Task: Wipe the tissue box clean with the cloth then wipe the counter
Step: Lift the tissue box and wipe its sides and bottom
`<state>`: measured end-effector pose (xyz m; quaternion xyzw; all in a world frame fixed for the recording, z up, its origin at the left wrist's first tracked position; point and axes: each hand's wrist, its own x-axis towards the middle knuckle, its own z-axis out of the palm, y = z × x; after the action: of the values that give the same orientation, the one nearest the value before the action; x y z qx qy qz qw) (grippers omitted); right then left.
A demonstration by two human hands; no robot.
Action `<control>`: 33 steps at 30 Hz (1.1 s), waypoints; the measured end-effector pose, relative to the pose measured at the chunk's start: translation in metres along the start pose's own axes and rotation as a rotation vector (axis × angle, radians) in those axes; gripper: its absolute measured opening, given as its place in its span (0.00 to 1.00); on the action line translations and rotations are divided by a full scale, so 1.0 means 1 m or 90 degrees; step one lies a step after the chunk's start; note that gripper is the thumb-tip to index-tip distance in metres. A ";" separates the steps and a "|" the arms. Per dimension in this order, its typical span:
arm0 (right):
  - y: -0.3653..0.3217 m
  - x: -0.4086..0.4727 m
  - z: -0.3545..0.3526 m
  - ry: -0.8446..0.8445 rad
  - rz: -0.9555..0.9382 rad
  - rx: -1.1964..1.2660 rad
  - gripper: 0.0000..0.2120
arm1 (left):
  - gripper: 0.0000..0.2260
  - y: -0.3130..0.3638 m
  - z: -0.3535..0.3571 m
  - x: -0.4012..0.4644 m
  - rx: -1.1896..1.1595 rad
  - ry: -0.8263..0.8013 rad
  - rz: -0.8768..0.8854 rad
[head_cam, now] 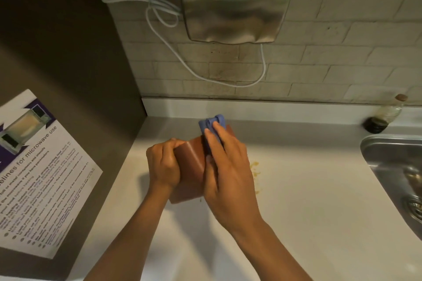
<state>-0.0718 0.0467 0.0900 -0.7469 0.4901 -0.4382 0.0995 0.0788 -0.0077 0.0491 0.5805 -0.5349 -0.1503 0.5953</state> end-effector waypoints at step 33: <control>0.019 0.030 -0.029 0.067 0.076 0.254 0.24 | 0.19 0.026 -0.010 0.008 -0.147 -0.042 0.029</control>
<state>-0.1020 0.0213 0.1130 -0.6583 0.4416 -0.5580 0.2454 0.0786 -0.0012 0.0769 0.4907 -0.5465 -0.2164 0.6432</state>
